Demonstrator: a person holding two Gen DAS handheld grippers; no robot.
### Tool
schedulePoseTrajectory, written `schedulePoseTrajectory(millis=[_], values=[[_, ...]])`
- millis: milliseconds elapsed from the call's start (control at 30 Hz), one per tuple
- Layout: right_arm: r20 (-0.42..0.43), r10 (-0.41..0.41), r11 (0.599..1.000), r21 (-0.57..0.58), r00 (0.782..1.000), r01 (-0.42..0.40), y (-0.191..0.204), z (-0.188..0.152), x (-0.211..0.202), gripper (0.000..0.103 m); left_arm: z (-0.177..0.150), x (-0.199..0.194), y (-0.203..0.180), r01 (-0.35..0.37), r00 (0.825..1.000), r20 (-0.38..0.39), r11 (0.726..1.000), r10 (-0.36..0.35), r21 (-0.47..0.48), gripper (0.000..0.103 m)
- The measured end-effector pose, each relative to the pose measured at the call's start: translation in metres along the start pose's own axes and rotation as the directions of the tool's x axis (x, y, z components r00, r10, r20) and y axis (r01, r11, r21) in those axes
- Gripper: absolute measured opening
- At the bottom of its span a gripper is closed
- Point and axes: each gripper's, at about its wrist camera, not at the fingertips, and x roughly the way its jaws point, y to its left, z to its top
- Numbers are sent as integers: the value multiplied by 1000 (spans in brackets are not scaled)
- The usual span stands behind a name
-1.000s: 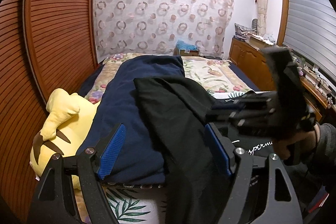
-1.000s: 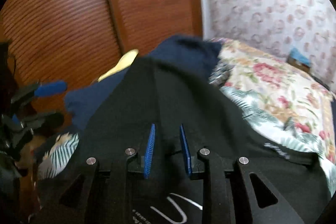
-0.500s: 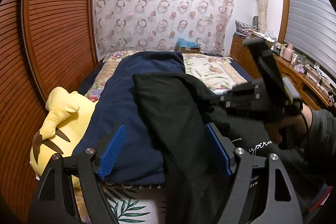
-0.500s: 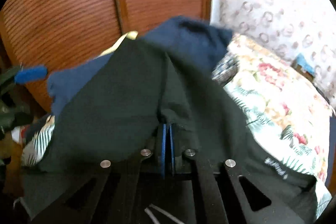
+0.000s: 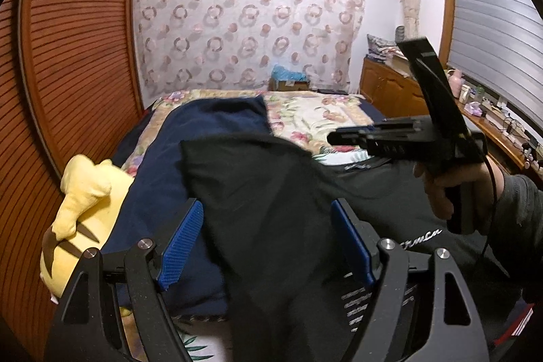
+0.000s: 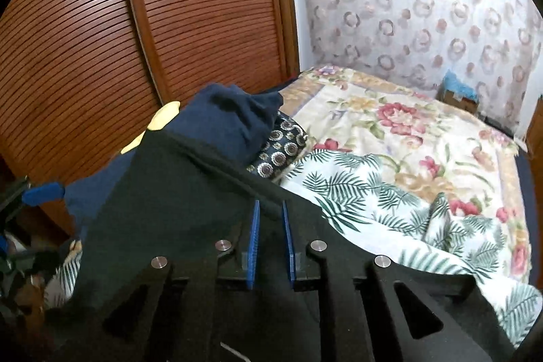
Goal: Fold small clothes
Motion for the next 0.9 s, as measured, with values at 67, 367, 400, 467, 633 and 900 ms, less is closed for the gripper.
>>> schedulePoseTrajectory(millis=[67, 367, 400, 467, 633, 900], values=[[4, -11, 1000, 3, 1000, 11, -3, -6, -12, 24, 5, -2, -8, 17, 1000, 13, 1000, -17, 7, 78], [53, -115, 993, 38, 992, 114, -1, -47, -103, 44, 21, -2, -46, 58, 997, 47, 997, -60, 48, 78], [55, -120, 992, 46, 991, 118, -1, -52, -111, 44, 22, -1, -51, 62, 997, 48, 997, -65, 54, 78], [52, -140, 988, 68, 989, 137, -2, -64, -122, 44, 23, 1, -60, 73, 996, 49, 995, -77, 67, 78], [40, -214, 970, 131, 976, 207, -13, -102, -155, 44, 20, 8, -75, 89, 995, 30, 992, -92, 86, 78], [-35, -353, 903, 251, 935, 350, -32, -165, -201, 44, 7, 40, -100, 160, 986, -61, 979, -153, 124, 78]])
